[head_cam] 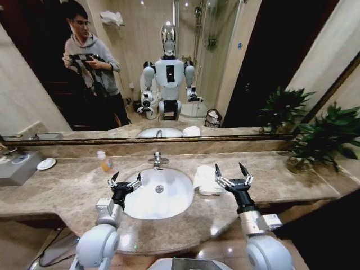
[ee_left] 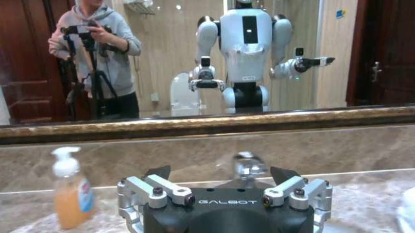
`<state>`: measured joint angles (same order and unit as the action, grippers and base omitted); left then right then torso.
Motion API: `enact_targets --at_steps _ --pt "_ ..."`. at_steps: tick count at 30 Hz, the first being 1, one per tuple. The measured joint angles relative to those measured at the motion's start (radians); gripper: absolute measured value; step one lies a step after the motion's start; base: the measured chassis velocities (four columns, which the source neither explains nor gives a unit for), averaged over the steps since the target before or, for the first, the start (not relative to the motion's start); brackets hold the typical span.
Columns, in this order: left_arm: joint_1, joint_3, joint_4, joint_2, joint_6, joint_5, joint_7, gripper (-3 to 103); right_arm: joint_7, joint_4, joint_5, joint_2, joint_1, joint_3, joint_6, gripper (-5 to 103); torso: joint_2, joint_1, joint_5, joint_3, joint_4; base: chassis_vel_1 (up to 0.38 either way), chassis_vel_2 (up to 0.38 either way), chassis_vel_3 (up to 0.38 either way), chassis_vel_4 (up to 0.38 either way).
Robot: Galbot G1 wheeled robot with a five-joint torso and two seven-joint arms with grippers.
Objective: Pick up the towel from the sink counter and wipe the mirror surface.
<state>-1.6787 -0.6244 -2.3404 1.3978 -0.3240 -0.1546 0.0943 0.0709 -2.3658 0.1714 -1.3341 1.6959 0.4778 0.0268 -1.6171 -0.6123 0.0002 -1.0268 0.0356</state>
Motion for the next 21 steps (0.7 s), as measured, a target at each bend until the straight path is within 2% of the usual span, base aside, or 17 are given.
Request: enact_targets --at_steps 4,15,21 --pt "0.000 0.000 0.000 0.000 0.000 0.000 0.000 100 0.000 0.000 0.000 0.000 0.000 0.000 0.000 100 0.000 0.000 0.0000 0.000 0.0008 -0.054 -0.043 0.070 0.050" --pt "0.000 0.000 0.000 0.000 0.000 0.000 0.000 100 0.000 0.000 0.000 0.000 0.000 -0.001 0.000 100 0.000 0.000 -0.0004 0.000 0.0005 0.034 0.032 -0.035 -0.026" --pt "0.000 0.000 0.000 0.000 0.000 0.000 0.000 100 0.000 0.000 0.000 0.000 0.000 -0.001 0.000 100 0.000 0.000 -0.0002 0.000 0.0004 -0.082 -0.076 0.078 0.077"
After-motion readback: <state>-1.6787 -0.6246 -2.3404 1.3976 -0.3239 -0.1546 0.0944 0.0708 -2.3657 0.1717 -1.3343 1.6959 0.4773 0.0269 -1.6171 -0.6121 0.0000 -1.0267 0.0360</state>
